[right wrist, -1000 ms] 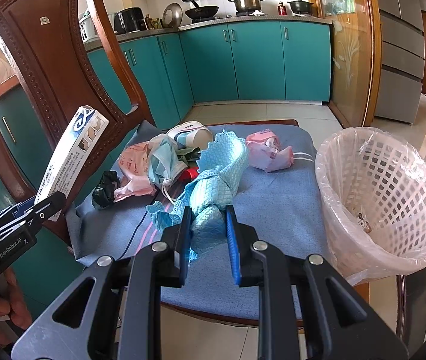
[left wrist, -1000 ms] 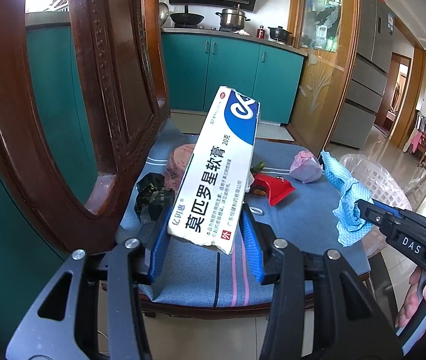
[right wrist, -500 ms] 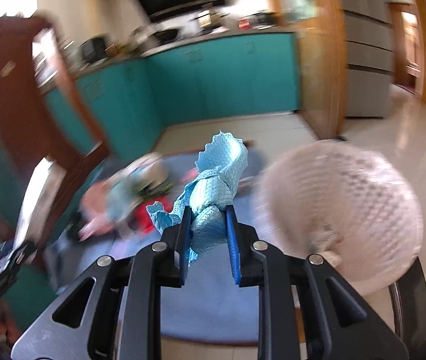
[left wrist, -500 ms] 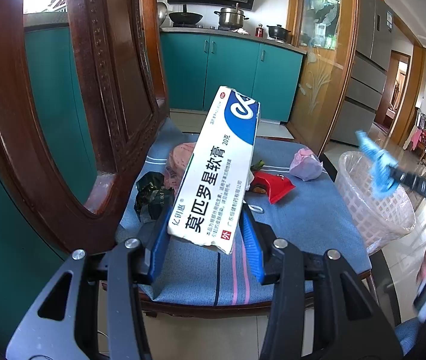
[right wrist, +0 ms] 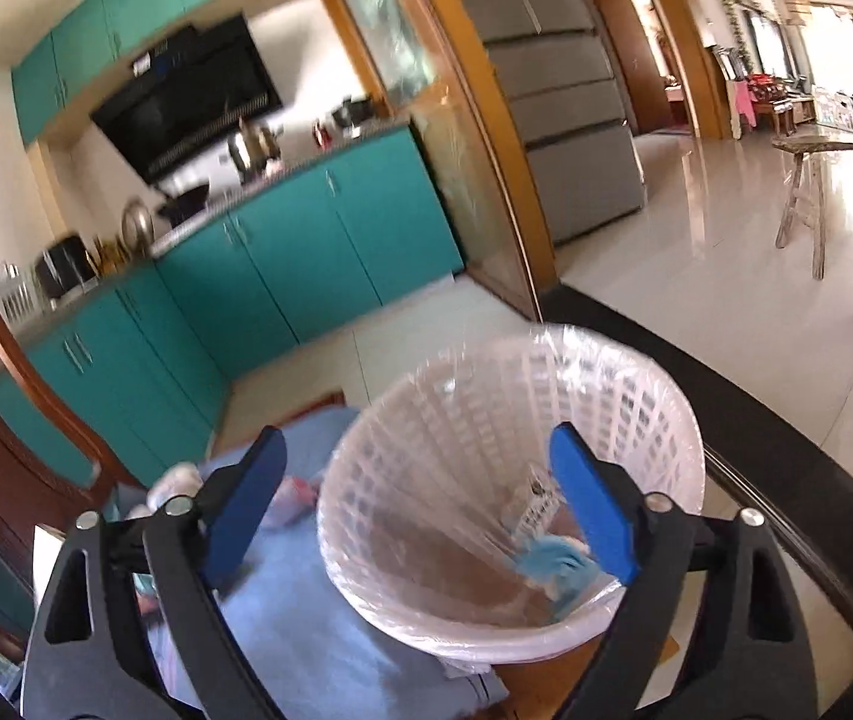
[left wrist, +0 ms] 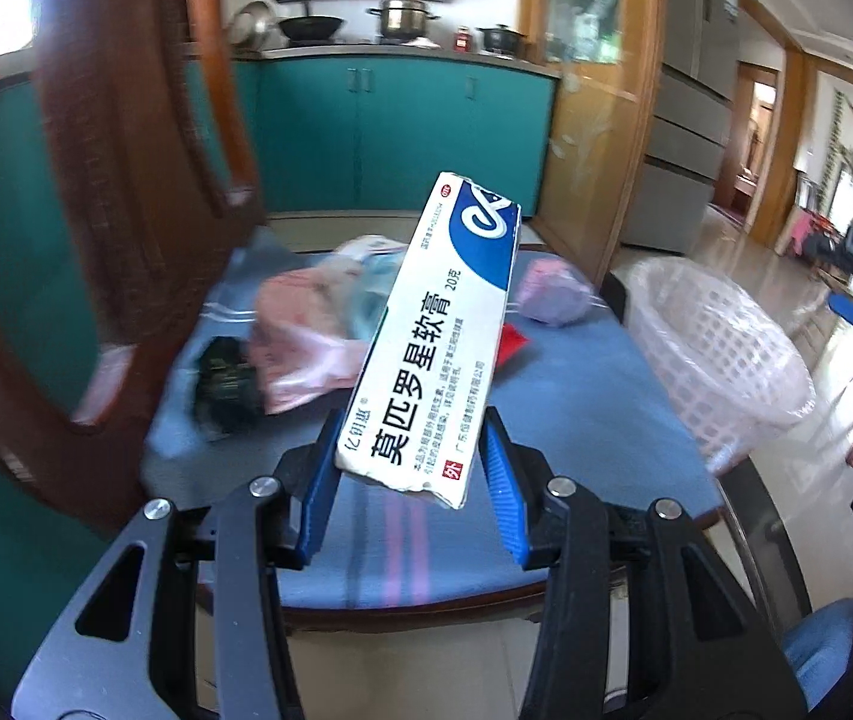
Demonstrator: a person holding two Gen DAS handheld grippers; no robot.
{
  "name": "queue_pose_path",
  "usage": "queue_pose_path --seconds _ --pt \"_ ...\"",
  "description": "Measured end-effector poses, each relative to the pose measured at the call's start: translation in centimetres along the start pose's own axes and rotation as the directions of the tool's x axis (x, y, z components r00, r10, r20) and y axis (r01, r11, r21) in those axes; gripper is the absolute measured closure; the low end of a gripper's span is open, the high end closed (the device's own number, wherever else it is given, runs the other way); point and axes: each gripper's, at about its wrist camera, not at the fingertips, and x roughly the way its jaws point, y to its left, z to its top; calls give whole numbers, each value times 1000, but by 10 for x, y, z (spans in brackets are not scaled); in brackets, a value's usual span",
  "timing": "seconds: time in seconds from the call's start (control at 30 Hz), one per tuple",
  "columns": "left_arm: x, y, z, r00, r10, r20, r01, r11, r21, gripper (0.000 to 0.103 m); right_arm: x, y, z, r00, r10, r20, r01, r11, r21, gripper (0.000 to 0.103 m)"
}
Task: Collect trash
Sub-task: 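Carry the blue cloth with the right tool into the basket and release, then lower the ointment box with the left tool into the basket and release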
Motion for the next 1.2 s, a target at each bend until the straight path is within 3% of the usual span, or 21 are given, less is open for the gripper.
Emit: queue_pose_path --seconds 0.2,0.37,0.4,0.47,0.5,0.53,0.63,0.7,0.83,0.97,1.03,1.13,1.2 --pt "25 -77 18 991 -127 -31 129 987 99 57 -11 -21 10 996 -20 81 10 993 119 15" --pt "59 -171 58 966 -255 -50 260 951 165 57 -18 -43 15 991 -54 121 28 979 203 15" --pt "69 -192 66 954 -290 -71 298 938 174 54 -18 -45 16 992 -53 119 27 977 209 15" --pt "83 -214 74 948 -301 -98 315 929 194 40 -16 -45 16 993 -47 110 23 977 210 15" --pt "88 -219 75 954 -284 -100 299 935 192 20 -14 -44 16 994 -41 105 19 978 206 15" --pt "91 -218 75 964 -249 -89 262 948 180 17 -13 -42 16 995 -34 99 14 980 198 15" --pt "85 -192 71 972 -223 -80 233 961 150 17 -9 -32 13 997 -7 75 -5 987 158 15" --pt "75 -167 67 985 -165 -60 172 973 155 13 -8 -24 11 998 15 60 -22 991 130 15" --pt "45 -89 50 999 16 -32 -11 992 127 7 -3 4 2 998 60 -3 -59 997 42 15" --pt "25 -22 32 990 136 -34 -134 990 51 6 0 52 -21 987 132 -95 -140 986 -87 15" --pt "19 4 26 982 184 -31 -183 983 18 6 2 80 -38 971 177 -161 -203 967 -156 15" --pt "15 32 20 972 227 -52 -229 973 -36 6 0 116 -64 950 205 -235 -261 934 -245 15" --pt "12 45 18 975 211 -71 -216 973 -79 6 -2 135 -80 940 206 -271 -287 909 -303 15"
